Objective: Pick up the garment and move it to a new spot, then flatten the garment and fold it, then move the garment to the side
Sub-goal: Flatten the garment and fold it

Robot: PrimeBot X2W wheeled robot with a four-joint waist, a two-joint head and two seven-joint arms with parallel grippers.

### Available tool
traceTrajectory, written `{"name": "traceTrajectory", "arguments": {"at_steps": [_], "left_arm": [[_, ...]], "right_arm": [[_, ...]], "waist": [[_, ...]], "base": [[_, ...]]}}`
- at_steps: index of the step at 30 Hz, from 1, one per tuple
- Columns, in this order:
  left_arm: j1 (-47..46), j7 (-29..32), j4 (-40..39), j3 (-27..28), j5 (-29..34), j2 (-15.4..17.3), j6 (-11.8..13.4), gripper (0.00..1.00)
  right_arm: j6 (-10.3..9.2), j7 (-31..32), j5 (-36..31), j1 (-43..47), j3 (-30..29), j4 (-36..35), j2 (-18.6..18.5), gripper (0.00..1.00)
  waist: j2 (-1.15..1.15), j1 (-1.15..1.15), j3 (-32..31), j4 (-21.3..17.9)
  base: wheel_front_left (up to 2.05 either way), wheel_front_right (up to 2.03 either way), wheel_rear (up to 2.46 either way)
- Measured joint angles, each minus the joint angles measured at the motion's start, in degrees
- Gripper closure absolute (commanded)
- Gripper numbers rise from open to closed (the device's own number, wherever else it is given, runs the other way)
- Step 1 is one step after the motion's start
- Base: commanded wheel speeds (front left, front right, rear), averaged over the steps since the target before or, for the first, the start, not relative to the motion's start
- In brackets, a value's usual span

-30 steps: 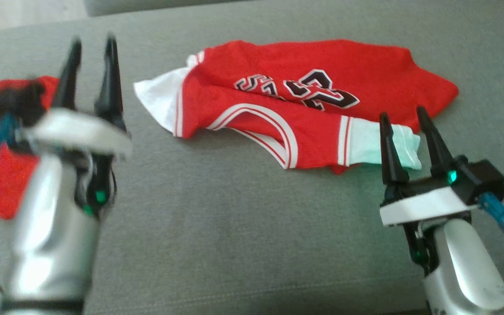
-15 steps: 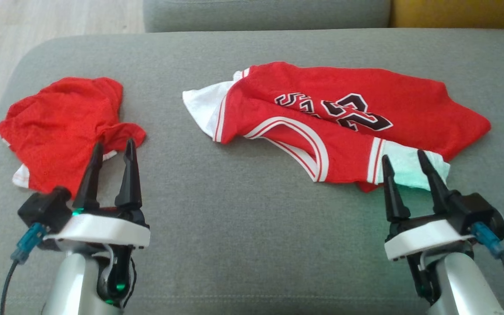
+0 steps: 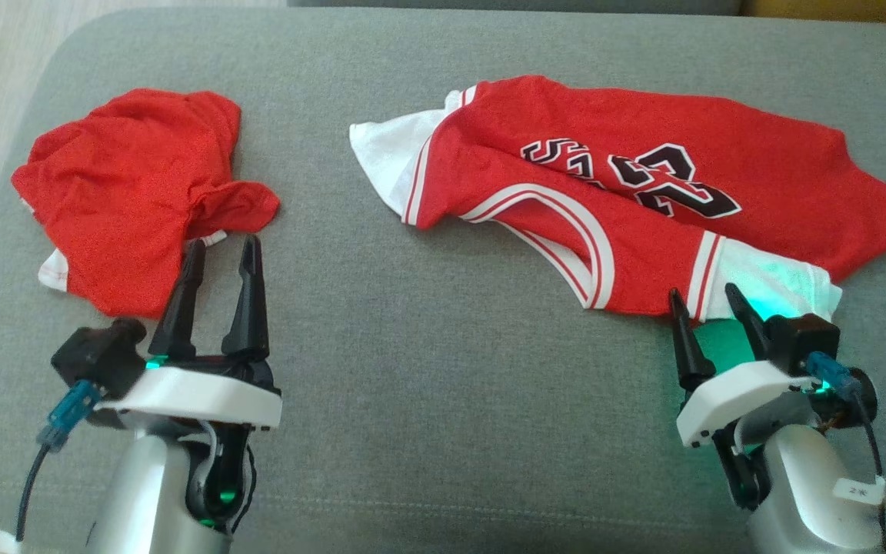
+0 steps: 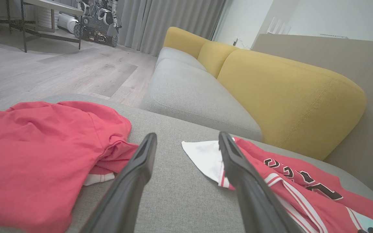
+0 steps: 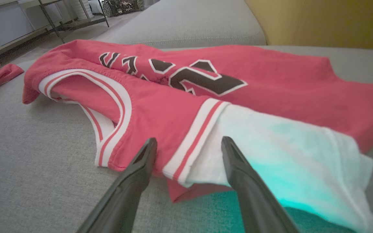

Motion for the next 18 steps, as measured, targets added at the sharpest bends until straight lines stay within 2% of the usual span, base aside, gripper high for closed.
{"name": "traceTrajectory", "arguments": {"at_steps": [3, 4, 5, 13, 16, 18], "left_arm": [[-0.3, 0.0, 0.1, -0.2, 0.0, 0.0, 0.0, 0.00], [-0.3, 0.0, 0.2, -0.2, 0.0, 0.0, 0.0, 0.00], [-0.3, 0.0, 0.3, -0.2, 0.0, 0.0, 0.0, 0.00], [-0.7, 0.0, 0.9, -0.4, 0.0, 0.0, 0.5, 0.00], [-1.1, 0.0, 1.2, -0.9, -0.6, 0.0, 0.6, 0.00], [-1.2, 0.0, 1.1, -1.3, -1.9, 0.0, 1.0, 0.00]], "right_arm": [[0.00, 0.0, 1.9, -0.9, 0.1, 2.7, 0.0, 0.00], [0.00, 0.1, 2.9, -1.0, 0.4, 3.5, 0.0, 0.55], [0.00, 0.1, 3.8, -1.2, 0.9, 4.1, 0.0, 1.00], [0.00, -1.3, 8.8, -3.2, 7.4, 4.1, -0.1, 1.00], [0.00, -0.7, 11.5, -3.7, 11.6, 2.0, -0.1, 1.00], [0.00, 1.9, 16.8, -4.6, 17.0, -2.0, -0.1, 1.00]], "waist": [[0.00, 0.00, 0.6, 0.4], [0.00, 0.00, 0.7, 0.5], [0.00, 0.00, 0.9, 0.5], [0.00, 0.00, 0.8, 0.1], [0.00, 0.00, 0.1, -0.1], [0.00, 0.00, -0.9, -0.1]], "base": [[0.00, 0.00, 0.00], [0.00, 0.00, 0.00], [0.00, 0.00, 0.00], [0.00, 0.00, 0.00], [0.00, 0.00, 0.00], [0.00, 0.00, 0.00]]}}
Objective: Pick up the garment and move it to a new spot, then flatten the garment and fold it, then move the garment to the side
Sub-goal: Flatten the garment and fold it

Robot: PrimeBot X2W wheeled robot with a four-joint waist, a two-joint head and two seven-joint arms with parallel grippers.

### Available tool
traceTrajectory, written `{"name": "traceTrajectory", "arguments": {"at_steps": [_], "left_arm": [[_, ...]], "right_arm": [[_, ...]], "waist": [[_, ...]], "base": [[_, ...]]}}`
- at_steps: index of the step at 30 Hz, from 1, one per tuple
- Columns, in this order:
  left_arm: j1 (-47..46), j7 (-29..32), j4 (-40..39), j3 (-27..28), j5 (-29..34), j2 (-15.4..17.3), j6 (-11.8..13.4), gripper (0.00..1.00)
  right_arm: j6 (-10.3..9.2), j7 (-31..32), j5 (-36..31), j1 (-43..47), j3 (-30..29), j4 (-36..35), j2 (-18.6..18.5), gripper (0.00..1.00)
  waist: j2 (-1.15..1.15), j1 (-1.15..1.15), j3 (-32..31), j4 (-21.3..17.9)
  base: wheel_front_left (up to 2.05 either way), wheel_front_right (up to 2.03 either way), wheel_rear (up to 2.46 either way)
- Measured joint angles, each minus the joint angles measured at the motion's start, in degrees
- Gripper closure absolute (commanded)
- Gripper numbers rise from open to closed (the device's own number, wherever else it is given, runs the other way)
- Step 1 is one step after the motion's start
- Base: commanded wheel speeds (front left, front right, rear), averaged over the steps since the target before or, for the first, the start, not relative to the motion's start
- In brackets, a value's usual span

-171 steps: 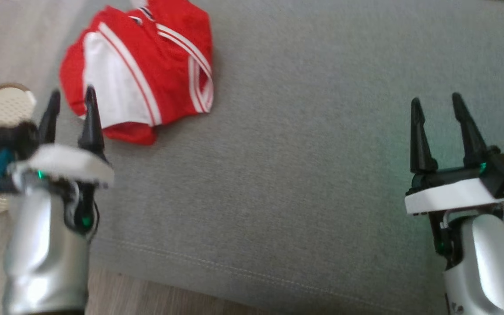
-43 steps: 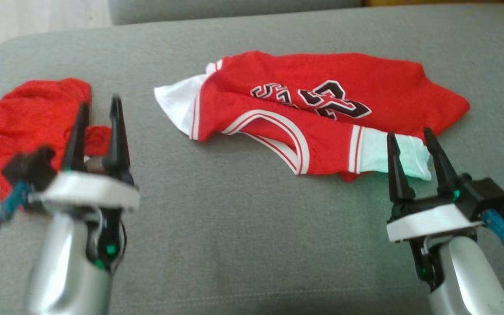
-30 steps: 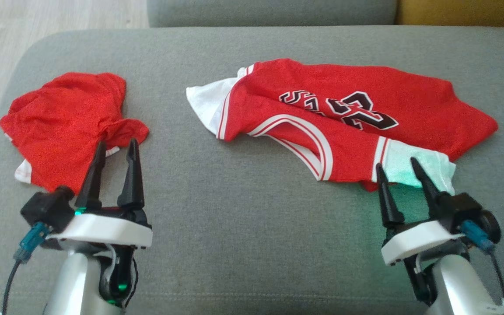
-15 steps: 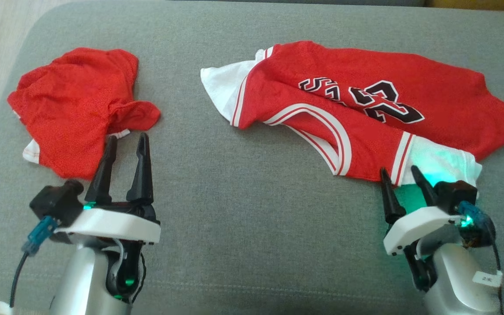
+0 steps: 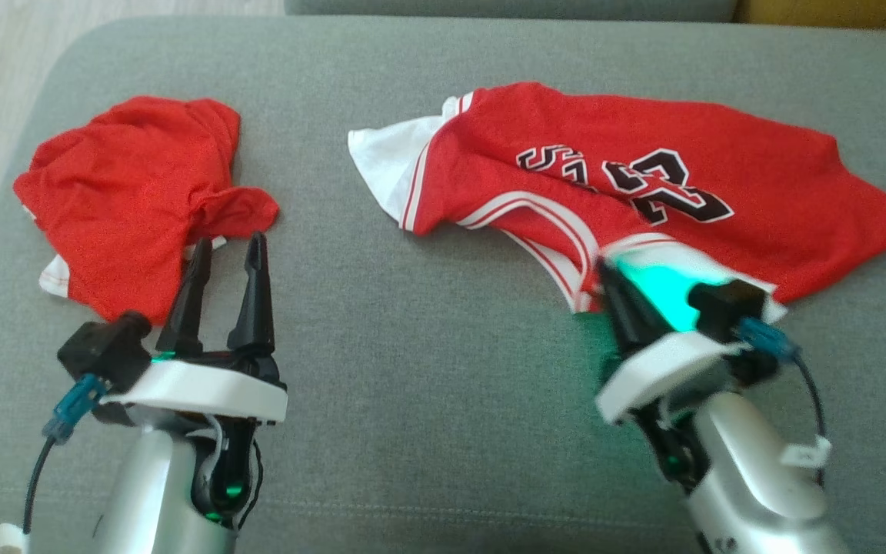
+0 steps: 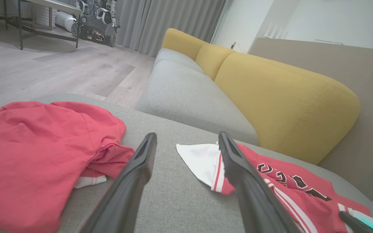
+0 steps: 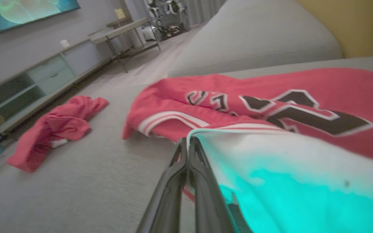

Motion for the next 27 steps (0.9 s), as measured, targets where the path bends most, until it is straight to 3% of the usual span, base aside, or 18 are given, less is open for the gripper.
{"name": "traceTrajectory", "arguments": {"at_steps": [5, 10, 19, 20, 21, 27], "left_arm": [[0.0, 0.0, -0.1, -0.7, -1.2, 0.0, 0.7, 0.00], [0.1, 0.0, -0.3, -1.5, -1.9, 0.0, 1.3, 0.00], [0.2, 0.0, -0.5, -3.0, -2.8, 0.0, 2.2, 0.00], [0.3, 0.0, -0.4, -3.1, -2.8, 0.0, 2.2, 0.00], [0.3, 0.0, -0.3, -3.3, -2.8, 0.0, 2.2, 0.00], [2.2, 0.0, -0.1, -3.5, -2.8, 0.0, 2.5, 0.00]], "right_arm": [[0.00, 5.3, 9.0, -2.9, 7.8, -6.3, -0.1, 1.00], [0.00, 7.8, 14.6, -5.8, 12.8, -7.3, -0.5, 1.00], [0.00, 6.4, 20.9, -12.9, 20.8, 2.4, -0.8, 1.00], [0.00, 6.1, 22.1, -13.3, 21.2, 4.2, -0.8, 0.58], [0.00, 5.8, 23.3, -13.6, 21.6, 5.8, -0.8, 0.00], [0.00, 5.1, 28.5, -15.5, 27.2, 10.4, -0.9, 0.00]], "waist": [[0.00, 0.00, -1.7, 0.5], [0.00, 0.00, -2.4, 1.7], [0.00, 0.00, -2.9, 6.7], [0.00, 0.00, -3.0, 7.3], [0.00, 0.00, -3.1, 7.9], [0.00, 0.00, -4.2, 9.5]], "base": [[0.00, 0.00, 0.00], [0.00, 0.00, 0.00], [0.00, 0.00, 0.00], [0.00, 0.00, 0.00], [0.00, 0.00, 0.00], [0.00, 0.00, 0.00]]}}
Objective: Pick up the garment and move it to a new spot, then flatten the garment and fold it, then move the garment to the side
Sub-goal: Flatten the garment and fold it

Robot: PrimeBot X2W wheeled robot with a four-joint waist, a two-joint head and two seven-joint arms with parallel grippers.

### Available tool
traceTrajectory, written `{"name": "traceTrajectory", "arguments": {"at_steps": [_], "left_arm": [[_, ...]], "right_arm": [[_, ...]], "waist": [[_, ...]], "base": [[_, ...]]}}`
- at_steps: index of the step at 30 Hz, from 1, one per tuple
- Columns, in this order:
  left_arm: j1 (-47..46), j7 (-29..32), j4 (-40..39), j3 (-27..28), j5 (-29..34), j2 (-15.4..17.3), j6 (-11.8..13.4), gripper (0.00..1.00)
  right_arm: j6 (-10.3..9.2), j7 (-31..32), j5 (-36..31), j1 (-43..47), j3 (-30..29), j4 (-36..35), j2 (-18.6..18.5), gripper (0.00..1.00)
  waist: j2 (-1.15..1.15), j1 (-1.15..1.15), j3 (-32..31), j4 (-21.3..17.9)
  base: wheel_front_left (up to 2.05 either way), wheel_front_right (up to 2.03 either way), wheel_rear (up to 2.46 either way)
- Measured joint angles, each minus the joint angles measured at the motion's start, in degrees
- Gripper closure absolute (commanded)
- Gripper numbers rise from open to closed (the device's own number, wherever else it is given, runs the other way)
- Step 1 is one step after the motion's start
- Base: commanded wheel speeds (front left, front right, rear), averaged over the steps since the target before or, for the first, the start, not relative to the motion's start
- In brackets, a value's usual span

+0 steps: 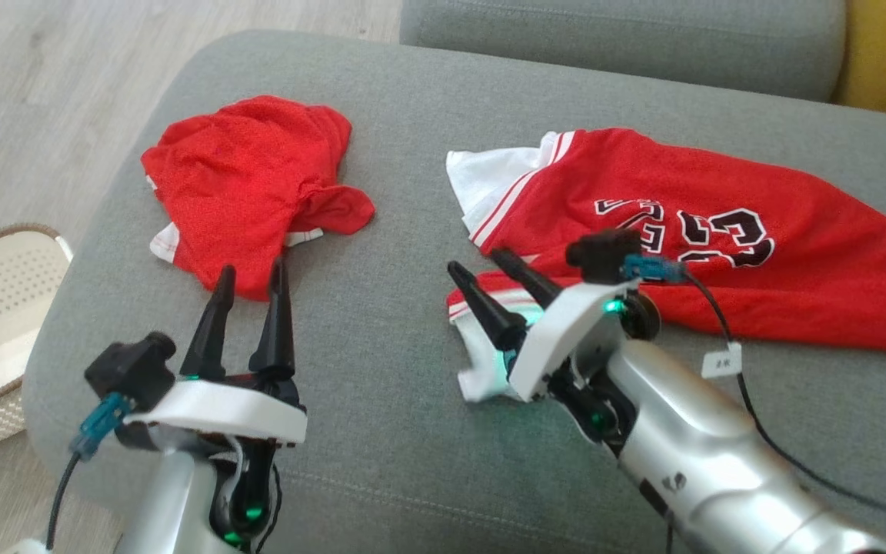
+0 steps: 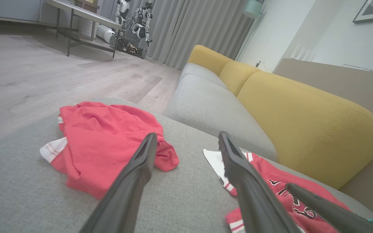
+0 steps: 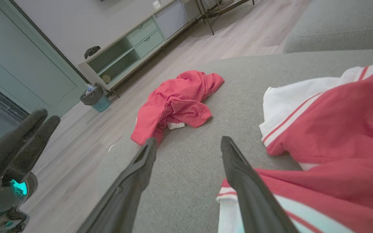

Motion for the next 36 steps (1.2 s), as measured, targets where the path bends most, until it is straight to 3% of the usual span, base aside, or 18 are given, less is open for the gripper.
{"name": "traceTrajectory", "arguments": {"at_steps": [8, 14, 21, 27, 32, 36], "left_arm": [[0.4, 0.0, -0.6, 1.2, 0.2, 0.0, 0.2, 0.00], [0.4, 0.0, -1.2, 1.3, 0.2, 0.0, 0.2, 0.00], [0.4, 0.0, -1.4, 0.1, 0.2, 0.0, 0.2, 0.00], [0.4, 0.0, -1.1, -2.3, -0.3, 0.0, 0.1, 0.00], [0.4, 0.0, 1.5, -4.1, -0.3, 0.0, 0.2, 0.00], [0.4, 0.0, 3.7, -6.0, -0.4, 0.0, 0.2, 0.00]], "right_arm": [[0.00, -0.7, 0.8, -4.2, 1.6, 3.8, 0.0, 0.00], [0.00, -3.8, -3.8, -4.8, -2.0, 6.4, 0.0, 0.00], [0.00, -11.1, -15.1, -4.3, -10.8, 7.8, -1.3, 0.00], [0.00, -13.5, -24.6, 4.5, -23.3, 4.6, -4.3, 0.00], [0.00, -13.9, -31.8, 12.4, -35.0, -1.7, -2.7, 0.00], [0.00, -13.9, -35.3, 15.3, -38.7, -5.5, -1.1, 0.00]], "waist": [[0.00, 0.00, -1.3, -3.1], [0.00, 0.00, -1.9, -6.8], [0.00, 0.00, -2.1, -10.8], [0.00, 0.00, -1.5, -13.0], [0.00, 0.00, -0.3, -14.4], [0.00, 0.00, 0.5, -15.1]], "base": [[0.00, 0.00, 0.00], [0.00, 0.00, 0.00], [0.00, 0.00, 0.00], [0.00, 0.00, 0.00], [0.00, 0.00, 0.00], [0.00, 0.00, 0.00]]}}
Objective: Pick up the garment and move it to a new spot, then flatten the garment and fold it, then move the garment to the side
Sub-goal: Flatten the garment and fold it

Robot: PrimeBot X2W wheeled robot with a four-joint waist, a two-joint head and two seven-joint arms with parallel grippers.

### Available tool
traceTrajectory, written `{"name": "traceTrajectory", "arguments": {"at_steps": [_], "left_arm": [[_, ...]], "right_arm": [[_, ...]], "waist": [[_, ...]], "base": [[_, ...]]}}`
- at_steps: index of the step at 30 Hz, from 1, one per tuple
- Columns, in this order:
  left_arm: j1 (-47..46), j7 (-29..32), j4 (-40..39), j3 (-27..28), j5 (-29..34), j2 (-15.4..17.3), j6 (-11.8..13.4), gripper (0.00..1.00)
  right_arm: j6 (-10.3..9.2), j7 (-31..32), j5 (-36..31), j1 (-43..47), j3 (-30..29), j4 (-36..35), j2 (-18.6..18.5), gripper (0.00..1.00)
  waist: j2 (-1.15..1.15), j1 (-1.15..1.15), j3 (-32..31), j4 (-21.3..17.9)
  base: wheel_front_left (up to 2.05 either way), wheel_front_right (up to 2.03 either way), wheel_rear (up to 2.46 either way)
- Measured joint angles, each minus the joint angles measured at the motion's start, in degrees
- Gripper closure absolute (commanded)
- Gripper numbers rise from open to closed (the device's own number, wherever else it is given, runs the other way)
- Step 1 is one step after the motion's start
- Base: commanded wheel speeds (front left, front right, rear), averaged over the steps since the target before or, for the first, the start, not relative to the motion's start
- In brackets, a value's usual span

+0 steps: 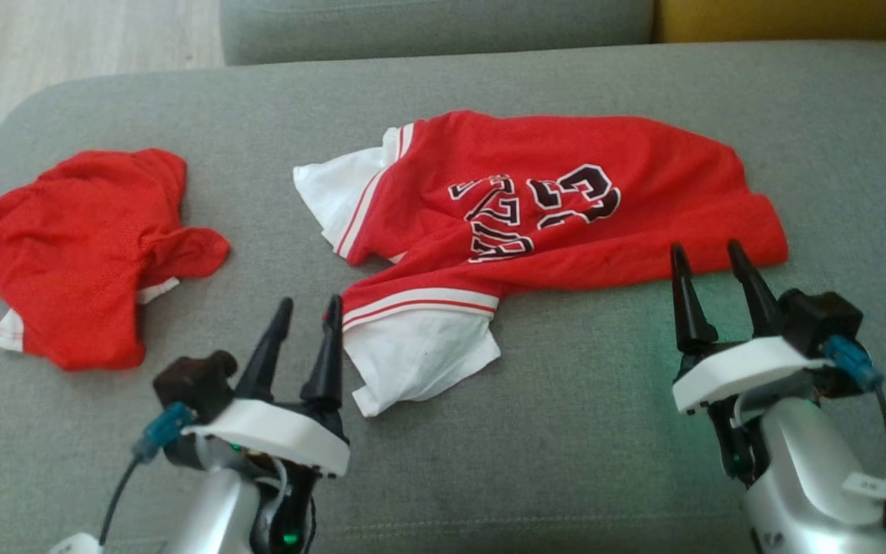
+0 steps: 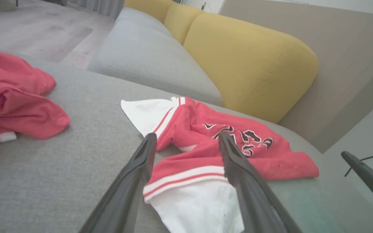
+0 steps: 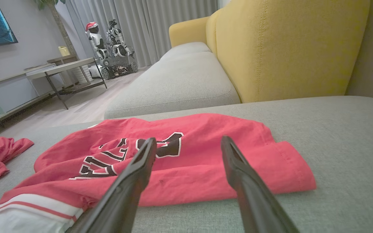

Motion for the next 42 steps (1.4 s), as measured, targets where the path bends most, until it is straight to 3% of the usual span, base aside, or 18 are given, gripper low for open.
{"name": "traceTrajectory", "arguments": {"at_steps": [6, 15, 21, 40, 41, 42], "left_arm": [[-0.2, 0.0, 4.1, -2.9, -0.6, 0.0, -0.1, 0.00], [-0.2, 3.2, 11.5, -13.2, 1.9, 1.7, -3.7, 0.00], [-0.4, 4.6, 14.7, -14.7, 5.1, 4.7, -2.6, 0.00], [-5.6, 4.3, 21.9, -17.0, 6.3, 3.3, -2.0, 0.00], [-5.9, 4.6, 22.3, -17.0, 5.8, 3.0, -2.1, 0.56], [-6.1, 4.6, 22.7, -17.1, 5.4, 2.9, -2.1, 0.89]], "right_arm": [[0.00, 0.7, -2.6, 2.4, -2.8, -4.6, 1.3, 0.00], [0.00, 2.2, -2.5, 4.5, -4.0, -7.3, 1.5, 0.00], [0.00, 2.4, -1.7, 4.7, -3.7, -7.8, 1.6, 0.00], [0.00, 2.4, -1.2, 4.6, -3.7, -7.4, 1.7, 0.00], [0.00, 2.4, -1.2, 4.6, -3.8, -7.4, 1.7, 0.00], [0.00, 2.3, -1.2, 4.6, -3.8, -7.4, 1.7, 0.00]], "waist": [[0.00, 0.00, 0.6, -0.7], [0.00, 0.00, -0.2, -0.2], [0.00, 0.00, 0.4, -0.2], [0.00, 0.00, 1.3, -1.6], [0.00, 0.00, 1.3, -1.6], [0.00, 0.00, 1.3, -1.5]], "base": [[0.00, 0.00, 0.00], [0.00, 0.00, 0.00], [0.00, 0.00, 0.00], [0.00, 0.00, 0.00], [0.00, 0.00, 0.00], [0.00, 0.00, 0.00]]}}
